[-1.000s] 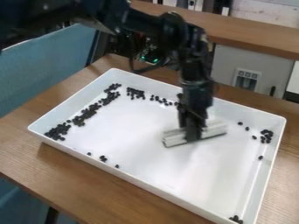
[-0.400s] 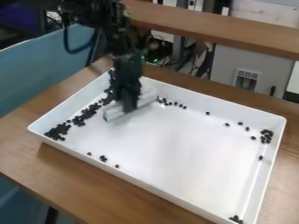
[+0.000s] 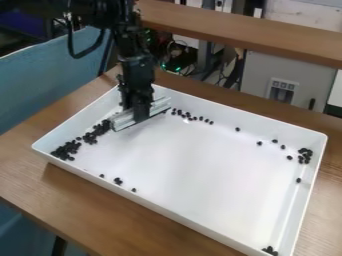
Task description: Sweep into pile
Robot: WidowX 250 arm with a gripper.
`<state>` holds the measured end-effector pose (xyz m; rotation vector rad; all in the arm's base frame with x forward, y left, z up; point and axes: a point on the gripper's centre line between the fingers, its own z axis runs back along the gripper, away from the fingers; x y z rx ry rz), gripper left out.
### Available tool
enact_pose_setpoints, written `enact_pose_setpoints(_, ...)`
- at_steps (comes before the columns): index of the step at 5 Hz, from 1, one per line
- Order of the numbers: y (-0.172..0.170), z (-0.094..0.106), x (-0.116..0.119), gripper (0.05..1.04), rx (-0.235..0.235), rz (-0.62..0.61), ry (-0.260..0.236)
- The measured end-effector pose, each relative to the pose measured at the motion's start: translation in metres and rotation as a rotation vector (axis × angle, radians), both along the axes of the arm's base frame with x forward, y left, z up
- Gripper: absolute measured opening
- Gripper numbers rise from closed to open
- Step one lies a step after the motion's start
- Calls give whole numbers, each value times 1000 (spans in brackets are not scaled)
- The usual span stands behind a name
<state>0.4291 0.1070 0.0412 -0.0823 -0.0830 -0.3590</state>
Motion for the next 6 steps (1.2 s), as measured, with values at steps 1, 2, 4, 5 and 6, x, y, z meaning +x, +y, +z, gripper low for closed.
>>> enact_pose_setpoints(1, -13, 30, -8, 381, 11, -40, -57)
enact_pose_setpoints(2, -45, 21, -20, 381, 27, -124, -36)
enact_pose_setpoints(4, -90, -8, -29, 381, 46, -301, -36)
enact_pose_setpoints(5, -120, -8, -31, 424, 44, -388, -28)
enact_pose_setpoints(6, -118, -8, -37, 720, 51, -397, 14)
